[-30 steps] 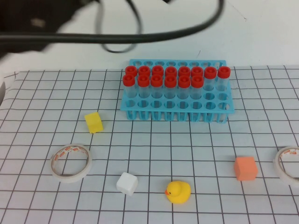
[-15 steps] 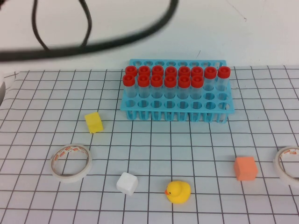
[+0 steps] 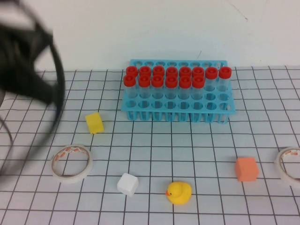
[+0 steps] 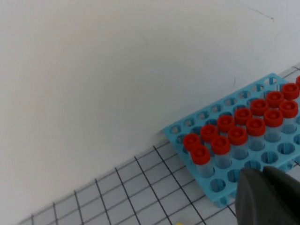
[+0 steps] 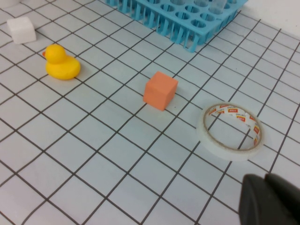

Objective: Place the test tubes

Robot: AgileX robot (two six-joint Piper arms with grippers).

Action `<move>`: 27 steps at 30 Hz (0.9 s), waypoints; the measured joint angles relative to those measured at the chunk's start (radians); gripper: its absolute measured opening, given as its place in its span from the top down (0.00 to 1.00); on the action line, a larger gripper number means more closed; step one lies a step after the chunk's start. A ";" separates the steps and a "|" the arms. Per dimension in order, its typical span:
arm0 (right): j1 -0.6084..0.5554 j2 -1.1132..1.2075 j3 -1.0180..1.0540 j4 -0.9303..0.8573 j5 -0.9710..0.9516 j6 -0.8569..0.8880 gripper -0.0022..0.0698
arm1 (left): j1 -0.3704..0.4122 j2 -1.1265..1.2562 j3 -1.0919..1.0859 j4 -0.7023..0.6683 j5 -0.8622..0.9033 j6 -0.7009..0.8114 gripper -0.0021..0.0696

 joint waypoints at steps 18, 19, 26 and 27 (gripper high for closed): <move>0.000 0.000 0.000 0.000 0.000 0.000 0.97 | 0.385 -0.633 0.926 -0.148 -0.769 -0.168 0.97; 0.000 0.000 0.000 0.000 0.000 0.000 0.97 | 0.416 -0.670 0.947 -0.151 -0.757 -0.177 0.97; 0.000 0.000 0.000 0.000 0.000 0.000 0.97 | 0.553 -0.921 1.057 -0.166 -0.573 -0.195 0.97; 0.000 0.000 0.000 0.000 0.000 0.000 0.97 | 0.553 -0.946 1.063 -0.166 -0.538 -0.195 0.97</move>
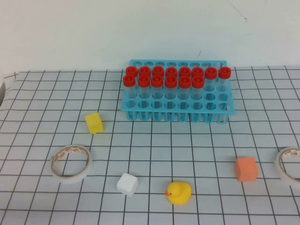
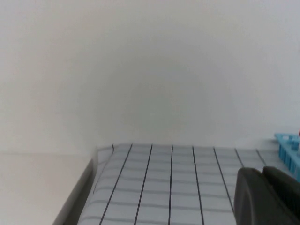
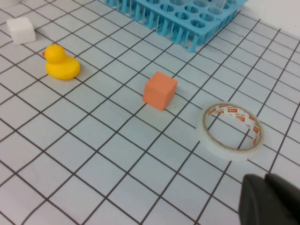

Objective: Place the test tubes

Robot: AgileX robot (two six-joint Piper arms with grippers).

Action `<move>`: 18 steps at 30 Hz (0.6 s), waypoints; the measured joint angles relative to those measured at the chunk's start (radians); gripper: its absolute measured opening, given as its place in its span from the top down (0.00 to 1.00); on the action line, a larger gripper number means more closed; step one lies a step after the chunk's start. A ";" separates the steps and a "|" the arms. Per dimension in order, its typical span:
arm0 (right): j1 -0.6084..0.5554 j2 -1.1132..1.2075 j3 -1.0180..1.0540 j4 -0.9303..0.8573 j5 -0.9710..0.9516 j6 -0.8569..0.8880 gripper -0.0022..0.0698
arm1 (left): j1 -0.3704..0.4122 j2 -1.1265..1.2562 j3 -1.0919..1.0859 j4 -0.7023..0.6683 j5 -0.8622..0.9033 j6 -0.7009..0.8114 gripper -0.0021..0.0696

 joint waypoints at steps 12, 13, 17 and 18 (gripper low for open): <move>0.000 0.000 0.002 0.000 0.000 0.000 0.97 | -0.019 -0.041 0.072 0.030 0.252 -0.006 0.97; 0.000 0.000 0.002 0.000 0.000 0.000 0.97 | -0.019 -0.041 0.072 0.027 0.284 -0.008 0.97; 0.000 0.000 0.002 0.000 0.000 0.000 0.97 | -0.019 -0.041 0.072 0.005 0.355 -0.010 0.97; 0.000 0.000 0.002 0.000 0.000 0.000 0.97 | -0.019 -0.041 0.072 -0.002 0.369 -0.011 0.97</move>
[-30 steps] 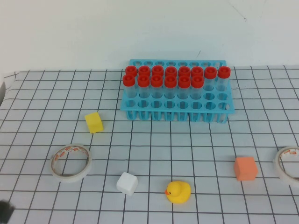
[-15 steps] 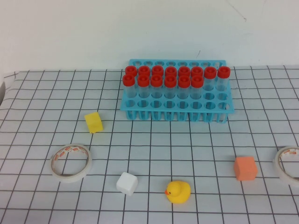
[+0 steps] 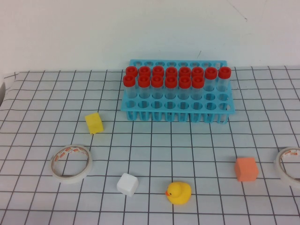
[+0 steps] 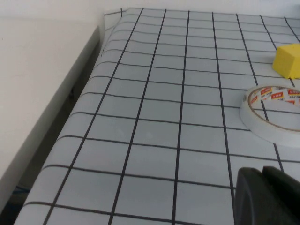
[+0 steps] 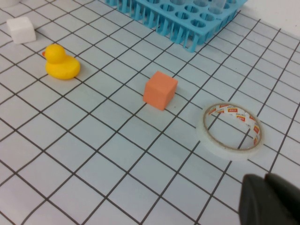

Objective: Place the test tubes

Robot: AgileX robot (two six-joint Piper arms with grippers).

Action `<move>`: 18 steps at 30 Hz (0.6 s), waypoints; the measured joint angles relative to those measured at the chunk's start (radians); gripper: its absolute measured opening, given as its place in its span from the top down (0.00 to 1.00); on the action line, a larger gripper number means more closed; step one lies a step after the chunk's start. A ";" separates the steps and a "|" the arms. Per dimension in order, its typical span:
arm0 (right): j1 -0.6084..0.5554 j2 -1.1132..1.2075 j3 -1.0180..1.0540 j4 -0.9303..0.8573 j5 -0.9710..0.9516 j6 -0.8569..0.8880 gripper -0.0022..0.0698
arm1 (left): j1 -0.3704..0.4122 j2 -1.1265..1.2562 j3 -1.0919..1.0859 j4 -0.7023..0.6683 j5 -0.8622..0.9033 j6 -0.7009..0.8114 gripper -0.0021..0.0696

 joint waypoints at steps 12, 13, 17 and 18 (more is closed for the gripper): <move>0.000 0.000 0.000 0.000 0.000 0.000 0.97 | -0.063 0.000 -0.002 -0.067 0.018 0.138 0.97; 0.000 0.000 0.000 0.000 0.000 0.000 0.97 | -0.073 0.000 -0.002 -0.076 0.018 0.151 0.97; 0.000 0.000 0.000 0.000 0.000 0.000 0.97 | -0.088 0.000 -0.002 -0.112 0.018 0.208 0.97; 0.000 0.000 0.000 0.000 0.000 0.000 0.97 | -0.088 0.000 -0.002 -0.123 0.018 0.224 0.97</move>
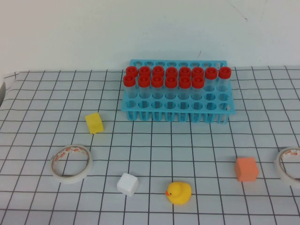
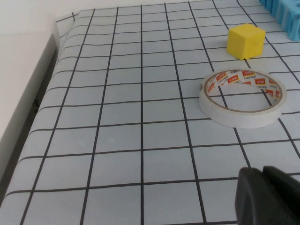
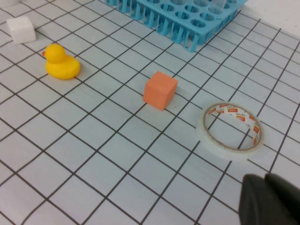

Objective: Place the test tubes

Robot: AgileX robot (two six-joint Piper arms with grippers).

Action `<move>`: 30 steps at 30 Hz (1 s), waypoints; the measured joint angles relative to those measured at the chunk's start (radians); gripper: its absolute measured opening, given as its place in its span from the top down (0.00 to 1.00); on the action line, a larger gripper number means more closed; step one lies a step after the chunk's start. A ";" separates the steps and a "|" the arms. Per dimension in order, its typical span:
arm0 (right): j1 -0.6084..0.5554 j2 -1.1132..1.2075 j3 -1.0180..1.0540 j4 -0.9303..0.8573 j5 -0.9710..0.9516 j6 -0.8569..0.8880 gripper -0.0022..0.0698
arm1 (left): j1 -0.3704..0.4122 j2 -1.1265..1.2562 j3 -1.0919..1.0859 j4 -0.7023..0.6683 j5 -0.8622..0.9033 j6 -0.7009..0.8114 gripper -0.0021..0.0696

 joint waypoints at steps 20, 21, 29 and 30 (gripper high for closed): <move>0.000 0.000 0.000 0.000 0.000 0.001 0.97 | -0.001 0.000 0.000 -0.076 0.005 0.095 0.97; 0.000 0.000 0.000 0.000 0.000 0.001 0.97 | -0.001 0.000 0.000 -0.076 0.005 0.095 0.97; 0.000 0.000 0.000 0.000 0.000 0.001 0.97 | -0.001 0.000 0.000 -0.077 0.005 0.095 0.97; 0.000 0.000 0.000 0.000 0.000 0.001 0.97 | -0.001 0.000 0.000 -0.077 0.005 0.095 0.97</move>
